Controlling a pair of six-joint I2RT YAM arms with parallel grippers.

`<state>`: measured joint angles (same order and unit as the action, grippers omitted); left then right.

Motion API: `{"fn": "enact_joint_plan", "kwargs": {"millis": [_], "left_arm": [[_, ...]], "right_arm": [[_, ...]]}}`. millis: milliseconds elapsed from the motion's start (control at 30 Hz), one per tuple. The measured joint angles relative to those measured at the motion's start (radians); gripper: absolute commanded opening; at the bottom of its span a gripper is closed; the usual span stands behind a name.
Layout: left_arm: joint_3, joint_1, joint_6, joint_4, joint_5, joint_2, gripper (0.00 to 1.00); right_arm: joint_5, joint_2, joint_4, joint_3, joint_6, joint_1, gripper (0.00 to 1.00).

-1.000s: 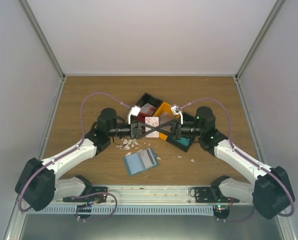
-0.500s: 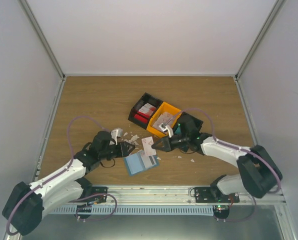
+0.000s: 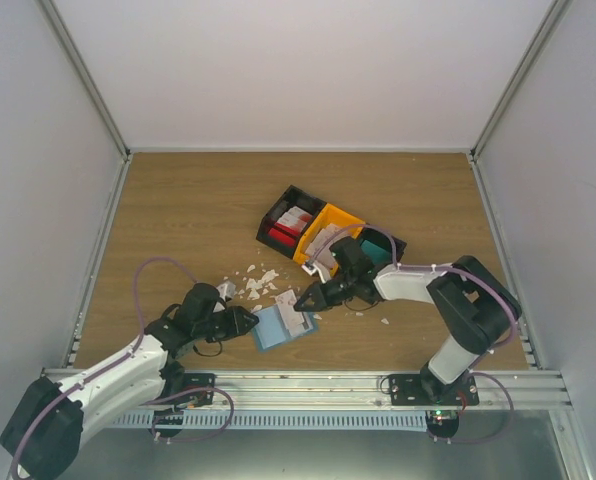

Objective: Put the credit cards into the card holder
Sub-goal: Insert the credit card into the card holder.

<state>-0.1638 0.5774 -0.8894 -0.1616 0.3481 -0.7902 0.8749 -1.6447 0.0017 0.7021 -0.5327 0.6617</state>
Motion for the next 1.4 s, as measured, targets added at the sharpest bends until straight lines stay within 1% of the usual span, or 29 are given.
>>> {"fn": "enact_joint_plan", "kwargs": {"millis": [67,167,500,600,733,933,1400], "left_arm": [[0.001,0.0,-0.003,0.003,0.01,-0.004,0.22],[0.009,0.0,-0.008,0.015,0.026,-0.026,0.18],[0.019,0.002,-0.008,0.018,0.053,-0.053,0.15],[0.02,0.004,-0.008,0.021,0.058,-0.058,0.11],[0.021,0.005,-0.008,0.025,0.064,-0.076,0.1],[0.021,0.005,-0.004,0.049,0.079,-0.111,0.08],[0.023,0.011,-0.001,0.068,0.08,-0.124,0.06]], "right_arm": [[-0.004,-0.017,0.001,0.002,-0.013,0.019,0.0],[-0.018,-0.039,0.006,0.003,-0.042,0.055,0.0],[-0.098,-0.027,-0.002,0.003,-0.109,0.07,0.0],[-0.116,-0.009,-0.006,0.003,-0.119,0.069,0.01],[-0.118,-0.024,-0.012,0.01,-0.119,0.077,0.0],[-0.108,-0.083,-0.015,0.048,-0.124,0.126,0.01],[-0.102,-0.1,0.051,0.011,-0.206,0.135,0.01]]}}
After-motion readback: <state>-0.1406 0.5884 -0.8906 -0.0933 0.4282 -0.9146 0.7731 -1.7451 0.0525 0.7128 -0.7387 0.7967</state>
